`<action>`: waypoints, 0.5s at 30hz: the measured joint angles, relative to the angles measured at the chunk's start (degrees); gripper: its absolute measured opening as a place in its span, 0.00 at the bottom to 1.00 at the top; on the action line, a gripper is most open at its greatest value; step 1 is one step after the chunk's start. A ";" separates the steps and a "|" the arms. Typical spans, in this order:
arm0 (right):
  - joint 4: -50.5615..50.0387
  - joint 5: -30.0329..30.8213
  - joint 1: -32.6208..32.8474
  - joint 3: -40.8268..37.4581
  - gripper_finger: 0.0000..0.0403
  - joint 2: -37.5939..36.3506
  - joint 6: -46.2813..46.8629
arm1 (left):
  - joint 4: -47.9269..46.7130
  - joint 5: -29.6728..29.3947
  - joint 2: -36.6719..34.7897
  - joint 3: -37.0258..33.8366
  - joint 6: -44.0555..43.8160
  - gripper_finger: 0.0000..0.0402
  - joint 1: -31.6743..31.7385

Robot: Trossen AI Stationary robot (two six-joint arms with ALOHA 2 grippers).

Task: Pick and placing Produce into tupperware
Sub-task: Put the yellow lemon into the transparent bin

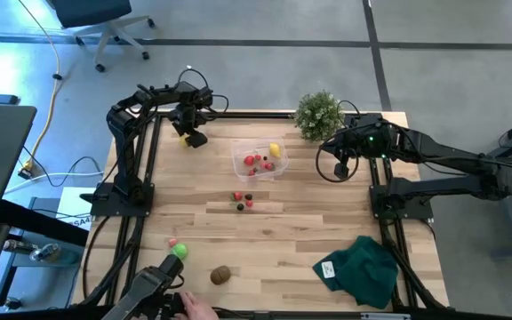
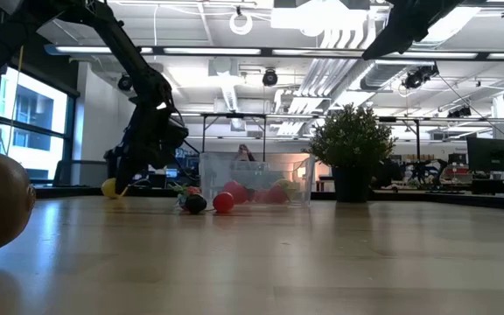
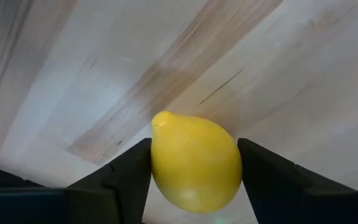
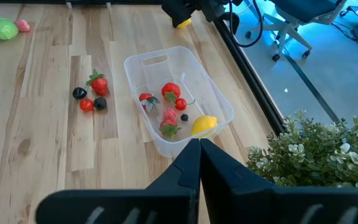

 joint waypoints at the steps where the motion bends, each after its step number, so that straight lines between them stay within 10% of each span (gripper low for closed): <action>1: 0.00 -0.01 0.01 0.00 0.00 0.00 -0.02 | -0.04 0.00 0.00 0.00 0.00 0.52 0.00; 15: 0.00 0.00 0.01 0.00 0.00 0.01 -0.01 | 0.46 0.07 0.02 0.00 0.74 0.53 0.00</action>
